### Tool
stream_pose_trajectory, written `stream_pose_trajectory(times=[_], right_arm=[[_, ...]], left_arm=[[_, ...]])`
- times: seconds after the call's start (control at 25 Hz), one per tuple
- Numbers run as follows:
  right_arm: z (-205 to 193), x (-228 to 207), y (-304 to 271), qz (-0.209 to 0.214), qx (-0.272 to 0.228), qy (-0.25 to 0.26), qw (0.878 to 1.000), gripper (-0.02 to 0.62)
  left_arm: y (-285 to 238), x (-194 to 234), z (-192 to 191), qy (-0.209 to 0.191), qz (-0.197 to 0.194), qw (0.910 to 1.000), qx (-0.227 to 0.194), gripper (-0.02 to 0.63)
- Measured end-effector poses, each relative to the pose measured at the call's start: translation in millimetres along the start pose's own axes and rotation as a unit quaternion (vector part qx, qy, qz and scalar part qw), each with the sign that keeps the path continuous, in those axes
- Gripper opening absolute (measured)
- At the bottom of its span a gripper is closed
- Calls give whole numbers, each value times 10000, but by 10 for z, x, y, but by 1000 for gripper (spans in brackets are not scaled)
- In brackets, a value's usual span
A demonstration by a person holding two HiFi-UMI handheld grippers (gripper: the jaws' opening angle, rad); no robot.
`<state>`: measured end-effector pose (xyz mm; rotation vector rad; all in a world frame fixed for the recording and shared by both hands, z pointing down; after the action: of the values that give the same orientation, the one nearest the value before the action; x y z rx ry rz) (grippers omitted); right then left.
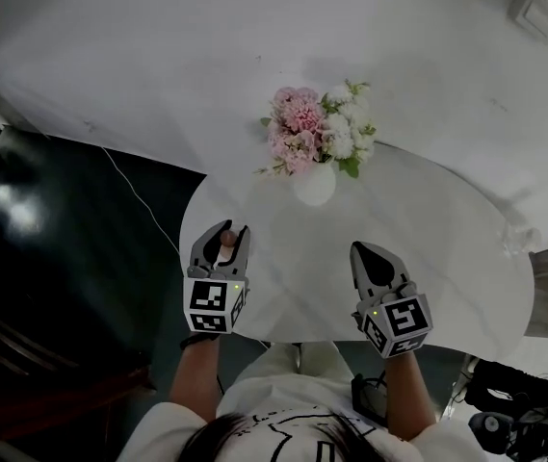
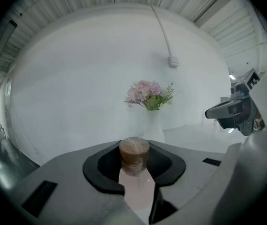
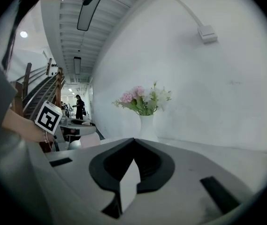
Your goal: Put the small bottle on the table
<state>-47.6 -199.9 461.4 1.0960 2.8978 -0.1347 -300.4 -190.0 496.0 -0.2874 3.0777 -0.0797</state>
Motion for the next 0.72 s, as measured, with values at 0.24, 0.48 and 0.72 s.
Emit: stream_pose_trajectory(times=[0.24,0.48,0.72], right_arm=[[-71,63,-90,-97,98,53,9999,-6],[-138,93,-117,-138,165,117,9997,-6],[-158,115,-176,-146,143,150,9997,-5]], left_arm=[[-191,70,-178,52,-206,9997,127,121],[-303,58,-367,136,-334,9990,265,121],[-367,58,-535,219,-393,9983,370,121]])
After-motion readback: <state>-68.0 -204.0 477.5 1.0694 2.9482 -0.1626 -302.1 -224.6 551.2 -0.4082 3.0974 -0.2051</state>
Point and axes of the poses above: the fingertips, and each gripper's own axes: y backward along the fingers, x to its left, z out of its top, the point moved 5 cm from there along y, backward along the fingers, and after that the axes turned 14 degrees about -x, right-handed, at the moved point
